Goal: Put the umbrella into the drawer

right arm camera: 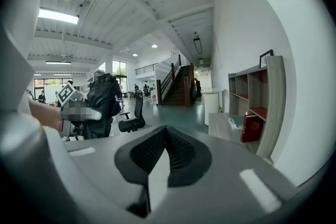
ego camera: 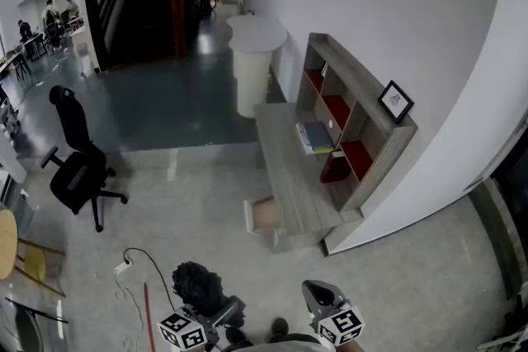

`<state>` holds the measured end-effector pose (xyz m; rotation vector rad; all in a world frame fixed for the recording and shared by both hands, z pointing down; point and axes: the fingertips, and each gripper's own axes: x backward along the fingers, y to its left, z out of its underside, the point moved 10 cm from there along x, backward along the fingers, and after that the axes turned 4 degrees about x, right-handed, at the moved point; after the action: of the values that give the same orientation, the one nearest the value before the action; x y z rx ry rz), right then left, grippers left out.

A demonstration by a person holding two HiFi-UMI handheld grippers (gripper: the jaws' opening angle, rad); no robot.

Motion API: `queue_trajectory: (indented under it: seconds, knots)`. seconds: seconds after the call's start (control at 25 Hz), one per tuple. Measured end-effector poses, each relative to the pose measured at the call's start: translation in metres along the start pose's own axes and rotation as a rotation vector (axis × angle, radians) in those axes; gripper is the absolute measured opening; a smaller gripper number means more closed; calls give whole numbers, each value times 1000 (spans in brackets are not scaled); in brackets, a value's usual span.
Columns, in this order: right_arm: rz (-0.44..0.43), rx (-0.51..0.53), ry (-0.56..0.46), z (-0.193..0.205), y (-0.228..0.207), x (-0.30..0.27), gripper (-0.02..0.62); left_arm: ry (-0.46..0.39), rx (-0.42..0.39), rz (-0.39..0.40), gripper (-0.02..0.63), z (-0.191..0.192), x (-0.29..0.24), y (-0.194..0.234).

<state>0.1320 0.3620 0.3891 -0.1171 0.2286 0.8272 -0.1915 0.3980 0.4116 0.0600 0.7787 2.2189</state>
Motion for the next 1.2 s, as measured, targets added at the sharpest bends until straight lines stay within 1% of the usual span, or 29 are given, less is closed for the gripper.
queue_trajectory:
  seconds: [0.44, 0.64, 0.84, 1.2]
  knots:
    - [4, 5, 3, 1, 1, 7, 5, -8, 18, 5, 255, 5, 1, -1]
    - [29, -33, -1, 3, -3, 7, 6, -6, 24, 7, 255, 6, 0, 1]
    - [39, -42, 5, 4, -3, 7, 6, -4, 27, 14, 255, 5, 1, 4]
    - [94, -72, 25, 9, 18, 6, 6, 10, 26, 43, 255, 7, 20, 14]
